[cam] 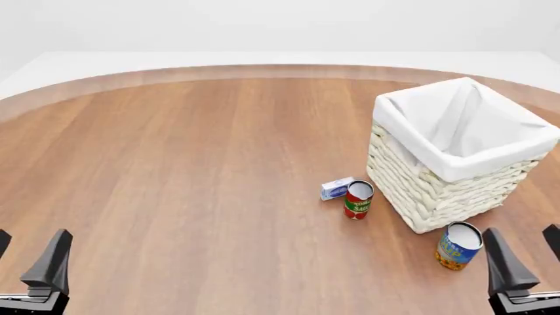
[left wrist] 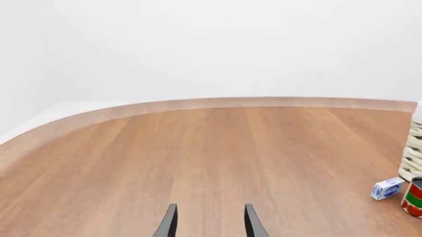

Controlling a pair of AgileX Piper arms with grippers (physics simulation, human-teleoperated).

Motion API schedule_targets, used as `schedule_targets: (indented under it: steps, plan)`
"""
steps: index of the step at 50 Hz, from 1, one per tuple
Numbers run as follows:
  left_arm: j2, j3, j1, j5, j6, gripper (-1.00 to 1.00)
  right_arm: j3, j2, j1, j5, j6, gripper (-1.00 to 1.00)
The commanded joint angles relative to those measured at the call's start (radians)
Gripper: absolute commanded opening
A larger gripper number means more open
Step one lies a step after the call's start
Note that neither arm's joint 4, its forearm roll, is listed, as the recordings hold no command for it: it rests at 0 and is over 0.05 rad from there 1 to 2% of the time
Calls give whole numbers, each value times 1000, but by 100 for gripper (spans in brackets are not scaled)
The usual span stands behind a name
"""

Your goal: Pick up the ketchup, and put it in the basket.

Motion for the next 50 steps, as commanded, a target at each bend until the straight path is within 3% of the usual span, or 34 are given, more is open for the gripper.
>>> schedule_targets:
  steps: [1, 8, 23, 31, 50]
  plan:
    - [0, 0, 0, 0, 0, 100, -11, 56, 51, -48, -24, 100]
    - [0, 0, 0, 0, 0, 100, -18, 135, 94, -121, -35, 100]
    - [0, 0, 0, 0, 0, 100, -18, 203, 207, -172, -67, 100]
    - [0, 0, 0, 0, 0, 100, -9, 365, 292, -315, -83, 100]
    - [0, 0, 0, 0, 0, 100, -33, 591, 405, -482, -81, 100]
